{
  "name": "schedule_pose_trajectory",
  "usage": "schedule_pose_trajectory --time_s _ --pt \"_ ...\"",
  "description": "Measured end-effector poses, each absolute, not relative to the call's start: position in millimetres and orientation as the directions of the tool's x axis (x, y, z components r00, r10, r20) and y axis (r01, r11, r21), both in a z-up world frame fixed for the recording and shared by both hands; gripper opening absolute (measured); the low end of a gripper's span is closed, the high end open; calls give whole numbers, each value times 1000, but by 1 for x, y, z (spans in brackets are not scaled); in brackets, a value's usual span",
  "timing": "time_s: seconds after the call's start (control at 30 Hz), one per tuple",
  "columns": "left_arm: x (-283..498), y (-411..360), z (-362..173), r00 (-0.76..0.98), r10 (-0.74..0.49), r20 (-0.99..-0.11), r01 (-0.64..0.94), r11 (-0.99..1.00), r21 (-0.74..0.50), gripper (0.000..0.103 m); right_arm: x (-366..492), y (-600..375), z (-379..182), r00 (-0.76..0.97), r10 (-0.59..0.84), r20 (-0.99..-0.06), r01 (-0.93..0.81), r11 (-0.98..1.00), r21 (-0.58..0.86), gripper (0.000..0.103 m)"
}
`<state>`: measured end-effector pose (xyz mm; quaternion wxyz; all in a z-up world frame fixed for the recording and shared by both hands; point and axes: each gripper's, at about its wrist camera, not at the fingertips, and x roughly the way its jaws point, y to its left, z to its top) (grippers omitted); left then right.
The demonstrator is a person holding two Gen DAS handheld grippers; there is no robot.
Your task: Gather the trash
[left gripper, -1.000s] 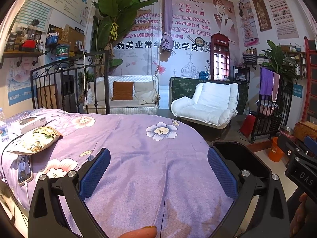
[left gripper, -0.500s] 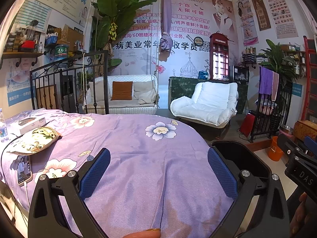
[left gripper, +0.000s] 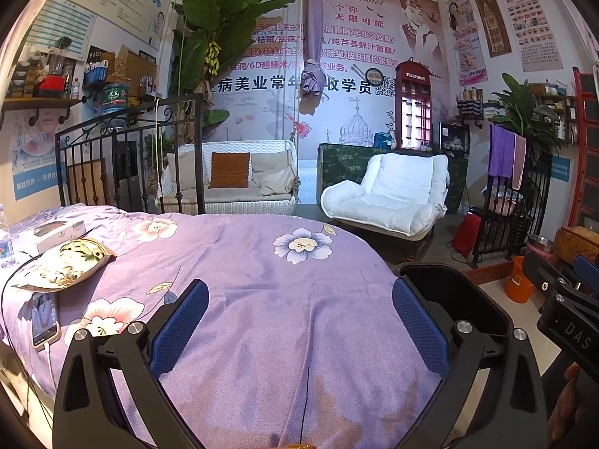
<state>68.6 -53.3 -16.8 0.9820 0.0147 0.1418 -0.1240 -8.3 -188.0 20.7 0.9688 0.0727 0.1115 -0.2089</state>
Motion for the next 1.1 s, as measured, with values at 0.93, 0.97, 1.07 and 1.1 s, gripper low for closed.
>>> schedule_pose_trajectory --time_s 0.93,0.97,1.07,1.1 --pt "69 -58 -19 926 -245 -287 254 967 -7 98 -9 -189 22 888 -386 -248 419 903 93 98" --pt "69 -59 -19 926 -246 -287 255 967 -6 98 -9 -189 22 888 -386 -248 419 903 93 98" --pt "69 -59 -19 925 -247 -287 256 967 -7 98 -9 -189 23 888 -387 -248 419 903 92 98" --pt "69 -60 -19 926 -247 -287 256 967 -7 98 -9 -189 22 888 -387 -248 419 903 93 98"
